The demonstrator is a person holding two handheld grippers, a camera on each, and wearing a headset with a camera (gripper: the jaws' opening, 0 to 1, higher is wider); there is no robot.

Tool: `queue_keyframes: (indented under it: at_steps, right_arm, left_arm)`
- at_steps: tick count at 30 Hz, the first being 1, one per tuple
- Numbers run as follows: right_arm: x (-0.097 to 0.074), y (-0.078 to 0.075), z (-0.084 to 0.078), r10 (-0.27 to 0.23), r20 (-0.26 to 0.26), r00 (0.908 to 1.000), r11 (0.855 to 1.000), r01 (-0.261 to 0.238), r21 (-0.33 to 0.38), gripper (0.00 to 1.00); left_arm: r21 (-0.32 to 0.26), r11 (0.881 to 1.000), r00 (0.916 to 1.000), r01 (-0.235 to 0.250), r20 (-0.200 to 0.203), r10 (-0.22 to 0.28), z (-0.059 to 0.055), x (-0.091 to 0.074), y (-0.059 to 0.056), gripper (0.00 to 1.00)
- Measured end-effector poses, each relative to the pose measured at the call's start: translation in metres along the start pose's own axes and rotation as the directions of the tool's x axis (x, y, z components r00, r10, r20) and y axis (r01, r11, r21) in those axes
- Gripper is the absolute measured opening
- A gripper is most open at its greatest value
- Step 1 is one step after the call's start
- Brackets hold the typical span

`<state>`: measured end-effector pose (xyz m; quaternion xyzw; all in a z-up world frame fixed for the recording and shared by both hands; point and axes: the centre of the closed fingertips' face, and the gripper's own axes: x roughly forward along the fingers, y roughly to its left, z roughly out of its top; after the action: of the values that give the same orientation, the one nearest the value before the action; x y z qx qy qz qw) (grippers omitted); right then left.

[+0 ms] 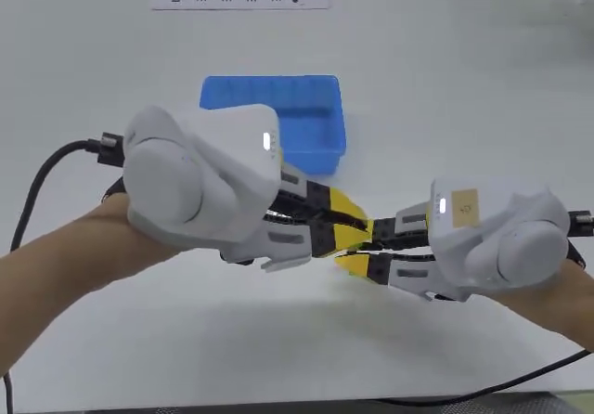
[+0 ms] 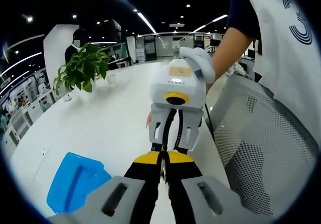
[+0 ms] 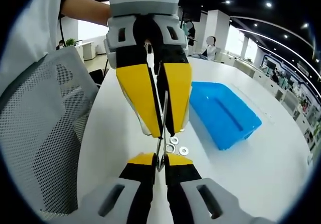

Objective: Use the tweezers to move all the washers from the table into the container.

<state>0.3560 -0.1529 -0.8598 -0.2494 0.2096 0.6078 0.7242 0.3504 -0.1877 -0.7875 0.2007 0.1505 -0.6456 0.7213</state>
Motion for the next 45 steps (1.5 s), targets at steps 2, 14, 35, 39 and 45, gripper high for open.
queue_keyframes:
  at_steps: [2,14,35,39,45]
  right_arm:
    - [0.000,0.001,-0.001,0.005,-0.003,1.0000,1.000,-0.005,-0.003,0.08]
    - [0.004,0.005,0.001,0.029,-0.009,0.9995,1.000,-0.029,-0.012,0.08]
    - [0.017,0.006,0.033,-0.012,0.002,0.9999,0.995,0.012,-0.099,0.10]
    - [0.017,0.000,0.035,-0.030,0.016,0.9994,0.997,0.031,-0.064,0.11]
    - [0.021,-0.008,0.031,-0.048,0.020,0.9987,0.999,0.048,-0.005,0.12]
  left_arm:
    - [0.001,1.000,1.0000,0.010,0.001,-0.010,0.000,-0.001,-0.002,0.07]
    - [0.025,0.998,0.9986,0.051,0.006,-0.052,0.001,-0.007,-0.009,0.06]
    - [0.040,0.999,0.9999,-0.005,-0.015,0.005,-0.009,-0.055,-0.005,0.05]
    - [0.035,0.999,0.9999,-0.014,-0.010,0.014,-0.008,-0.056,0.002,0.05]
    - [0.042,0.999,0.9995,-0.015,-0.028,0.017,-0.010,-0.050,0.009,0.05]
